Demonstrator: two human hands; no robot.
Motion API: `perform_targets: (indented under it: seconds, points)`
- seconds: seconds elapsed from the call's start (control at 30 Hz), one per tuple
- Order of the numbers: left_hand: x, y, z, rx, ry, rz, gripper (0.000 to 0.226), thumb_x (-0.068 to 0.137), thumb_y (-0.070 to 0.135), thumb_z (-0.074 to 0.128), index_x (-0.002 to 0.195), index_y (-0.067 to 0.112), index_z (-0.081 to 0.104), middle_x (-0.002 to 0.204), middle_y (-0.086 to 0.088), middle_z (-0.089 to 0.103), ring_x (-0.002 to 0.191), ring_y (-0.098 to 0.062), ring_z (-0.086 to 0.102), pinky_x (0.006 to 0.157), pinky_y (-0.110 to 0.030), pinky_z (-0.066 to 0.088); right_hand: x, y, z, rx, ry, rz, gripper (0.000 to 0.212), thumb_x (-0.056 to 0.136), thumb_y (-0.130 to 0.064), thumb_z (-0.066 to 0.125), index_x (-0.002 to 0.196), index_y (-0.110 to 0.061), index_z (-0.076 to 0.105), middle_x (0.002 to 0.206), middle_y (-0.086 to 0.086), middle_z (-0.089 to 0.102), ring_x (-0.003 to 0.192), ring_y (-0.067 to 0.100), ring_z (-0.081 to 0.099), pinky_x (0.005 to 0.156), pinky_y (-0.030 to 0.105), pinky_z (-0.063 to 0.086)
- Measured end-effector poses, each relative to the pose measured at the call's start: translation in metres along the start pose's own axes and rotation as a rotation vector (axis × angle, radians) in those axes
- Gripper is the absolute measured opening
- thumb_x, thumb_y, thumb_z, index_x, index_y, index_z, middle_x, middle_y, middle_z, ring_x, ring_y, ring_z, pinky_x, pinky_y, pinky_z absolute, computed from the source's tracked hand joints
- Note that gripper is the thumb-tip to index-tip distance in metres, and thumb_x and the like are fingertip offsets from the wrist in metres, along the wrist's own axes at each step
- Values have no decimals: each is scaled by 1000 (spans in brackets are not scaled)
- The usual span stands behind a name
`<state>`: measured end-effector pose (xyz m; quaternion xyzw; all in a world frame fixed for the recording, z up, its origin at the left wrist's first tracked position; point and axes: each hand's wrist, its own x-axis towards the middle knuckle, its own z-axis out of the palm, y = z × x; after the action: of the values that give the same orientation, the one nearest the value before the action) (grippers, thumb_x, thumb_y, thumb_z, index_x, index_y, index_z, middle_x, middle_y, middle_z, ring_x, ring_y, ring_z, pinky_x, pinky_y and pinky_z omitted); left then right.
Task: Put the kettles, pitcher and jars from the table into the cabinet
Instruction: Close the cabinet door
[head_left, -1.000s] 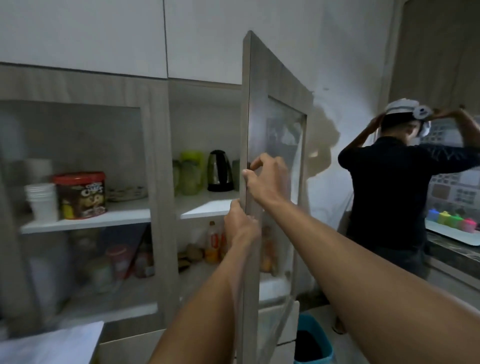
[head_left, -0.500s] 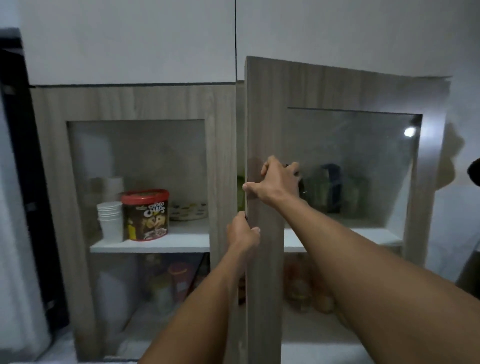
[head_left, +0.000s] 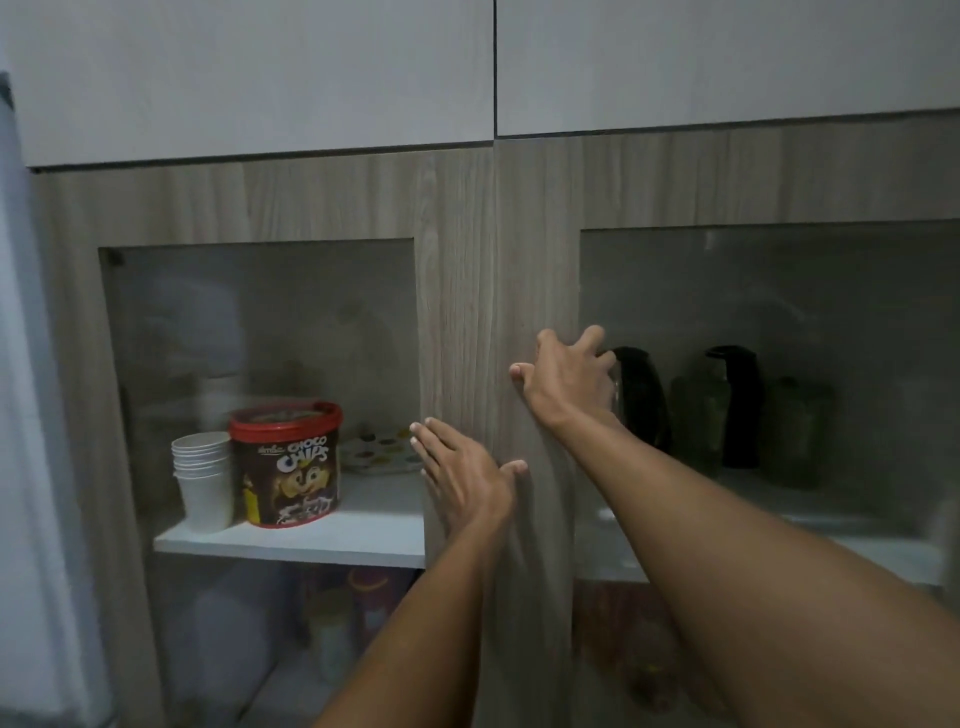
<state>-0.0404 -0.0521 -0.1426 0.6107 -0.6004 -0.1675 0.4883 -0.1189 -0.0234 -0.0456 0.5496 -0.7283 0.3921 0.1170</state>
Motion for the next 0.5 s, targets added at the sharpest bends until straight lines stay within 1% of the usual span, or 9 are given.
perform_targets:
  seconds: [0.2,0.33,0.4,0.5]
  points:
    - [13,-2,29,14,135,-7,132,76,37,82,151,-4,-20,162,-22,-22,152,-33,-15,125,-40,4,23,3,24,22,68,33,32,92,-43,63,104,-15,55,131,15,34,109,31,42,69,33,37]
    - [13,-5,28,11,113,11,132,77,37,81,152,-2,-20,162,-20,-23,152,-33,-16,123,-40,3,20,4,27,38,113,28,31,91,-45,63,96,-15,54,130,14,34,108,31,43,69,33,42]
    - [13,0,22,27,84,7,130,78,37,80,151,-5,-20,161,-23,-23,151,-35,-15,122,-39,3,19,4,27,18,108,17,33,93,-45,61,99,-14,55,130,15,33,106,31,42,68,33,40]
    - [10,3,14,69,39,17,130,80,42,77,150,-6,-20,160,-25,-22,151,-37,-13,124,-43,8,19,7,22,32,49,4,36,92,-46,61,106,-13,55,131,15,32,106,32,43,69,32,38]
